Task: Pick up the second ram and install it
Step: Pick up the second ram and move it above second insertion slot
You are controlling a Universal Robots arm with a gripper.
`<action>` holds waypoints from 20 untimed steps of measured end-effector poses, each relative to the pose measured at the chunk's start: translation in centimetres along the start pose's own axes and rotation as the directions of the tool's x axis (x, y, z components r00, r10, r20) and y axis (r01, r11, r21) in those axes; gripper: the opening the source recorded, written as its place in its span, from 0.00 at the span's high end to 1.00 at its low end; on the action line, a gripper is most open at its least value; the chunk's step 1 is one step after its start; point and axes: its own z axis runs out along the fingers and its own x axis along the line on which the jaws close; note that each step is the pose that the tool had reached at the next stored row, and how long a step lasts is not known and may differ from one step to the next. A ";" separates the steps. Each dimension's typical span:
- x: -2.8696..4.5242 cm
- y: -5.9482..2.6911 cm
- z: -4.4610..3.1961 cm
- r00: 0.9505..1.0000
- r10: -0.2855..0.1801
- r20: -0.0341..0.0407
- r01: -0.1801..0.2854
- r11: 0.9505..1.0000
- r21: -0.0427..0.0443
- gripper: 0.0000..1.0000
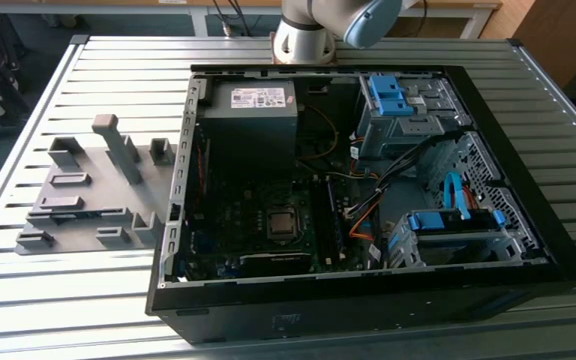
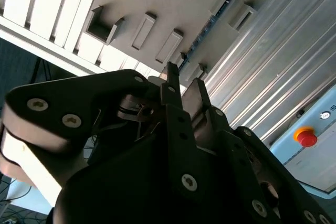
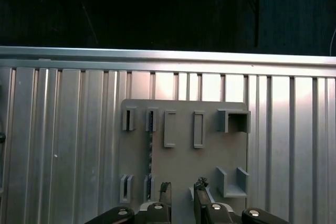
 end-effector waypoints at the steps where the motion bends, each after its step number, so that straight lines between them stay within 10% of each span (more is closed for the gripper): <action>1: 0.04 0.00 0.11 1.000 0.000 0.000 0.000 1.000 0.000 0.75; 20: 0.23 -0.03 1.56 1.000 0.027 0.001 -0.027 1.000 0.001 0.69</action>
